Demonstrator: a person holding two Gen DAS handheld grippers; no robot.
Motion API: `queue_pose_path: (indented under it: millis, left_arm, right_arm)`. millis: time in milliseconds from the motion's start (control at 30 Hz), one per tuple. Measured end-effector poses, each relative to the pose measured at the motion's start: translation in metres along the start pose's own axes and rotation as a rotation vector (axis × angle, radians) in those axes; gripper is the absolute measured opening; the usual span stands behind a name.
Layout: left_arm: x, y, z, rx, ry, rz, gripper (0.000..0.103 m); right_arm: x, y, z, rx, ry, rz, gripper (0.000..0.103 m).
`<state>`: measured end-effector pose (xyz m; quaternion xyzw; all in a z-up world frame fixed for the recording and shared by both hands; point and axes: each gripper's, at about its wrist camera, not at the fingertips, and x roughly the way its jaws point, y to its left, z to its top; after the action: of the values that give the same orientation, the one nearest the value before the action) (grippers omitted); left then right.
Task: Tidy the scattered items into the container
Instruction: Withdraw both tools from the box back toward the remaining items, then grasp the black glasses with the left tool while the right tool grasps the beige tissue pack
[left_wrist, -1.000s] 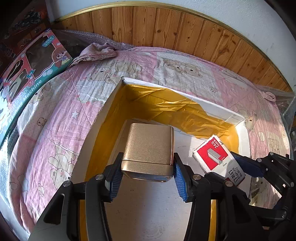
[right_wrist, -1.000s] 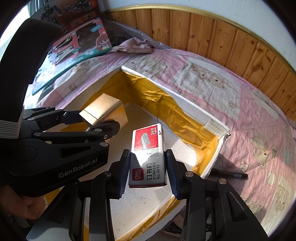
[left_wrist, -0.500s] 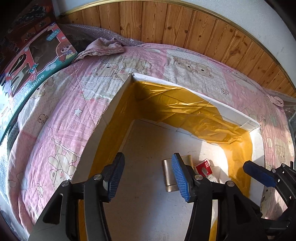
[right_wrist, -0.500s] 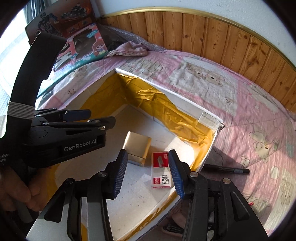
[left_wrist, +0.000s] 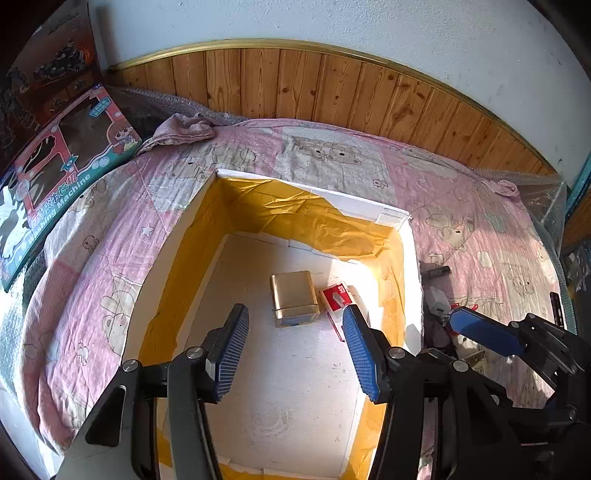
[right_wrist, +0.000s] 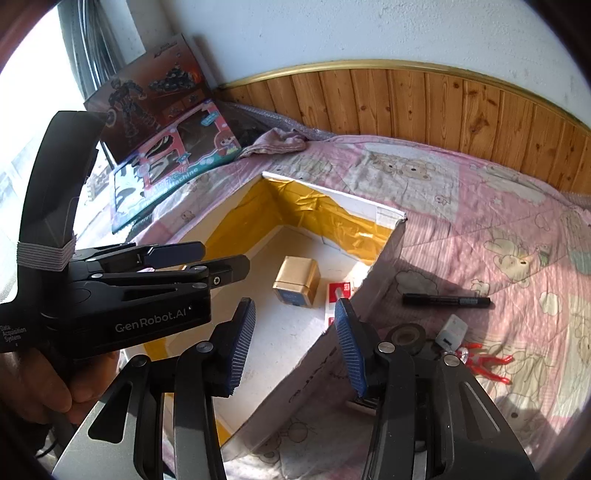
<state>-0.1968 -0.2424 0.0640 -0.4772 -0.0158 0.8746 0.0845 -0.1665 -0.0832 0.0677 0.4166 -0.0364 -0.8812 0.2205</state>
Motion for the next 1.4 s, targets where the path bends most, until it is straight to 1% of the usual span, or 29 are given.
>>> queue_pose_path:
  millis: [100, 233, 367, 467, 567, 700, 800, 900, 967, 1033, 1067, 1133, 1200, 1233, 1267, 1300, 1333, 1367, 1400]
  left_arm:
    - [-0.012, -0.009, -0.011, 0.001, -0.011, -0.010, 0.054]
    - [-0.023, -0.024, -0.026, 0.001, -0.009, -0.045, 0.054]
    - [-0.032, -0.044, -0.042, 0.027, -0.008, -0.071, 0.054]
    - [-0.037, -0.055, -0.053, 0.029, 0.000, -0.100, 0.054]
    - [-0.044, -0.072, -0.065, 0.064, 0.002, -0.120, 0.054]
    - [-0.052, -0.100, -0.084, 0.137, 0.013, -0.171, 0.054]
    - [-0.051, -0.119, -0.102, 0.194, 0.028, -0.202, 0.054]
    - [-0.039, -0.132, -0.117, 0.241, 0.051, -0.180, 0.054]
    - [-0.026, -0.135, -0.122, 0.240, 0.078, -0.172, 0.054]
    - [-0.012, -0.136, -0.124, 0.241, 0.104, -0.160, 0.054]
    - [-0.006, -0.137, -0.123, 0.239, 0.118, -0.156, 0.054]
    - [0.004, -0.137, -0.122, 0.230, 0.130, -0.151, 0.054]
    - [0.008, -0.139, -0.120, 0.228, 0.133, -0.161, 0.054]
    - [0.010, -0.141, -0.119, 0.227, 0.134, -0.171, 0.054]
    - [0.012, -0.143, -0.118, 0.225, 0.137, -0.187, 0.054]
    - [0.015, -0.146, -0.116, 0.221, 0.144, -0.207, 0.055]
    - [0.020, -0.149, -0.115, 0.212, 0.155, -0.224, 0.056]
    - [0.027, -0.151, -0.114, 0.201, 0.167, -0.238, 0.057]
    - [0.034, -0.155, -0.112, 0.188, 0.179, -0.245, 0.057]
  right_arm:
    - [-0.020, -0.009, -0.015, 0.017, -0.021, -0.001, 0.048]
    - [-0.041, -0.029, -0.039, 0.071, -0.037, -0.007, 0.048]
    - [-0.057, -0.048, -0.061, 0.127, -0.038, -0.020, 0.048]
    - [-0.071, -0.061, -0.078, 0.165, -0.046, -0.027, 0.047]
    - [-0.084, -0.078, -0.097, 0.219, -0.053, -0.043, 0.047]
    - [-0.090, -0.100, -0.125, 0.322, -0.003, -0.070, 0.047]
    - [-0.083, -0.104, -0.151, 0.377, 0.065, -0.044, 0.047]
    - [-0.065, -0.102, -0.182, 0.416, 0.153, -0.032, 0.047]
    - [-0.054, -0.097, -0.193, 0.417, 0.195, -0.030, 0.047]
    - [-0.045, -0.091, -0.198, 0.403, 0.225, -0.020, 0.047]
    - [-0.041, -0.089, -0.200, 0.395, 0.236, -0.014, 0.042]
    - [-0.037, -0.088, -0.201, 0.390, 0.248, -0.029, 0.032]
    - [-0.045, -0.102, -0.195, 0.422, 0.201, -0.058, 0.032]
    - [-0.051, -0.110, -0.190, 0.432, 0.169, -0.088, 0.032]
    - [-0.056, -0.119, -0.184, 0.432, 0.146, -0.127, 0.035]
    - [-0.058, -0.126, -0.177, 0.424, 0.139, -0.159, 0.038]
    - [-0.056, -0.132, -0.170, 0.410, 0.147, -0.174, 0.046]
    - [-0.051, -0.137, -0.165, 0.391, 0.167, -0.178, 0.050]
    - [-0.045, -0.140, -0.160, 0.367, 0.188, -0.184, 0.050]
